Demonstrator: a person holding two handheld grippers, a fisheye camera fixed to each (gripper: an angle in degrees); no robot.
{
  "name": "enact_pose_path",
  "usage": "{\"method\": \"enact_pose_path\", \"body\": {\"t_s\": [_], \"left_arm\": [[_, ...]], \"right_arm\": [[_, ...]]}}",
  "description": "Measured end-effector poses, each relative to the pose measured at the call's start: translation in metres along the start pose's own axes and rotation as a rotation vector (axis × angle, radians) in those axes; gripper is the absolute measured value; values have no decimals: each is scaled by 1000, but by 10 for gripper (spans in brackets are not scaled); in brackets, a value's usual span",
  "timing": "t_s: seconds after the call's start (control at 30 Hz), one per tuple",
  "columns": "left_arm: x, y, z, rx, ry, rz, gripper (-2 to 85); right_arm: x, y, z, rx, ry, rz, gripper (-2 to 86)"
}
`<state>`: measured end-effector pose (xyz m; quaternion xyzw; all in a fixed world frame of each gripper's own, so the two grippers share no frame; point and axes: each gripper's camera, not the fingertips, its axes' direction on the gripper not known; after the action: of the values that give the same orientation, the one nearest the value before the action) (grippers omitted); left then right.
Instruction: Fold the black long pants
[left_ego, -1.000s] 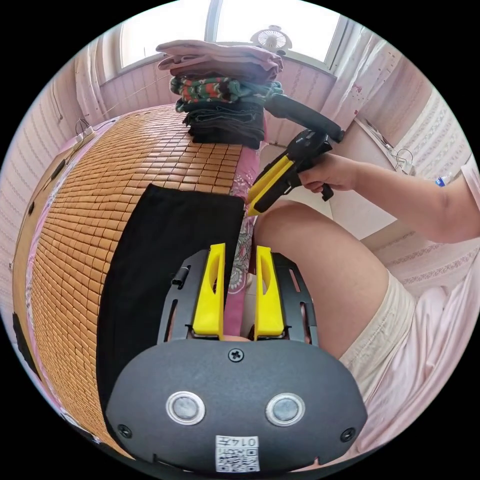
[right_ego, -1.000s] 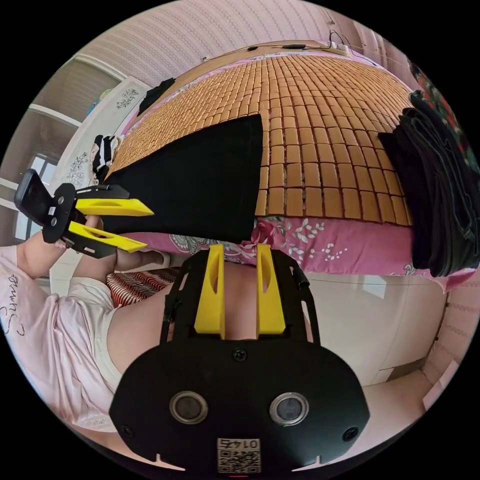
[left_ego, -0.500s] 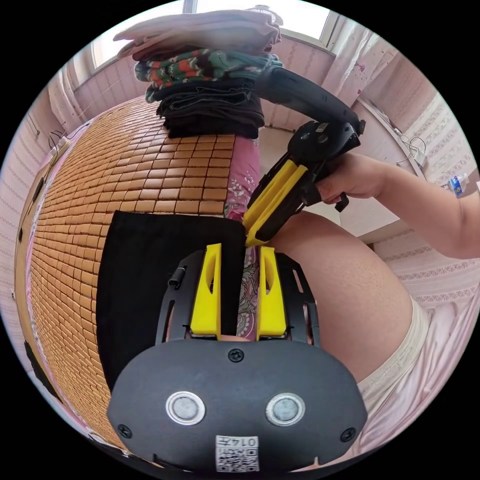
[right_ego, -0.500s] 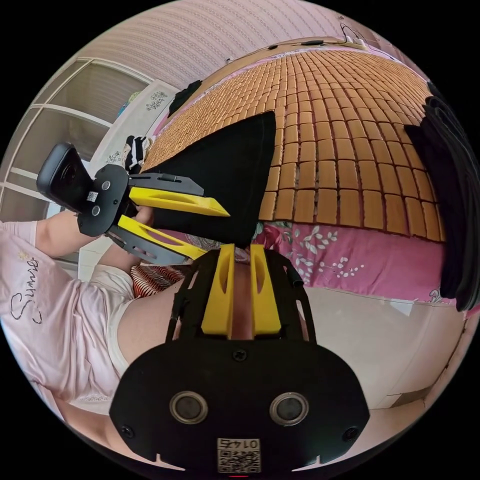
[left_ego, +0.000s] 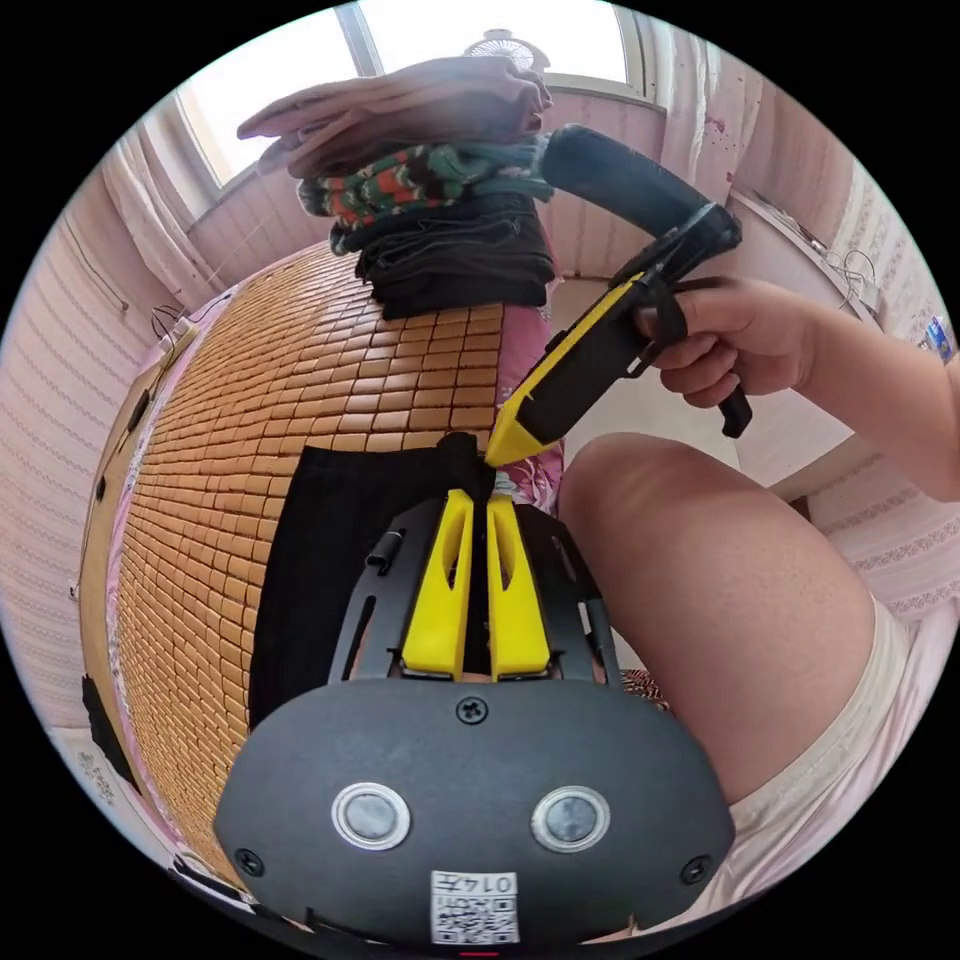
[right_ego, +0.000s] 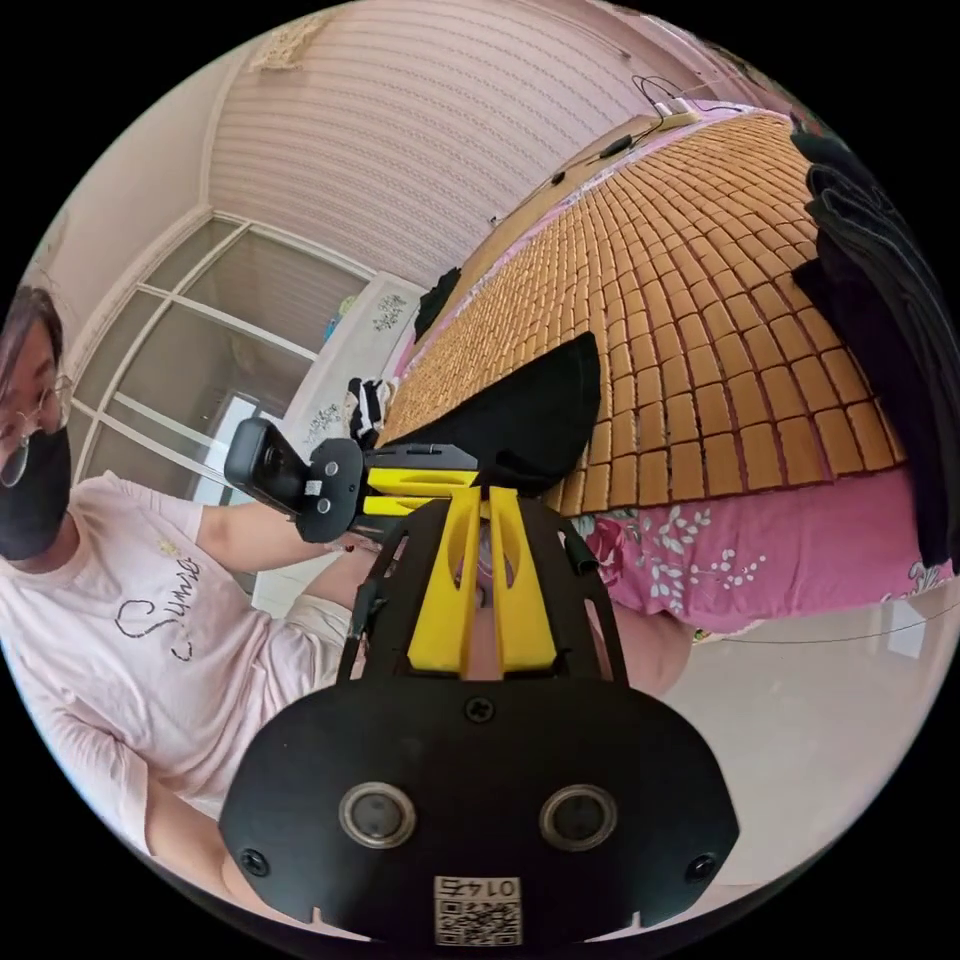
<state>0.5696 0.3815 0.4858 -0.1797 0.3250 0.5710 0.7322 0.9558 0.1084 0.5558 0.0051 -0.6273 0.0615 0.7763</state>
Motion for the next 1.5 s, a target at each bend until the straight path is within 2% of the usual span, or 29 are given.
{"method": "enact_pose_path", "body": {"t_s": [0.07, 0.13, 0.3, 0.43, 0.53, 0.6, 0.8, 1.0, 1.13, 1.23, 1.33, 1.4, 1.43, 1.5], "left_arm": [[-5, 10, -20, 47, 21, -54, -4], [-8, 18, -36, 90, 40, -84, -7], [-14, 36, -80, 188, 88, -142, -9], [-10, 48, -106, 210, 110, -135, -9], [-4, 56, -121, 208, 104, -116, -9], [-3, 62, -129, 211, 122, -112, -9], [0, 65, -163, 285, 143, -86, -9], [-11, 37, -218, 480, 154, -35, -9], [-54, 57, -284, 662, 192, -169, -9], [-92, 119, -325, 730, 185, -307, -8], [-120, 208, -357, 711, 112, -462, -5], [-130, 264, -367, 626, 30, -597, 2], [-135, 300, -369, 551, -7, -701, 17], [-137, 351, -364, 402, -70, -804, 44]], "right_arm": [[17, 1, -17, 96, -76, 65, 90], [34, -1, -23, 106, -138, 130, 178], [62, -19, -7, 66, -248, 256, 219], [70, -36, 17, -1, -236, 332, 203], [71, -43, 30, -16, -268, 351, 125], [70, -42, 29, 31, -284, 360, 30], [66, -28, 3, 211, -408, 365, 8], [6, -34, -56, 437, -326, 220, 5], [-72, -69, -48, 435, -258, 36, 6], [-143, -110, 23, 260, -204, -105, 9], [-205, -131, 147, 42, -157, -206, 16], [-229, -126, 262, -125, -136, -225, 29], [-231, -123, 291, -180, -124, -221, 35], [-229, -104, 379, -320, -9, -205, 61]]}}
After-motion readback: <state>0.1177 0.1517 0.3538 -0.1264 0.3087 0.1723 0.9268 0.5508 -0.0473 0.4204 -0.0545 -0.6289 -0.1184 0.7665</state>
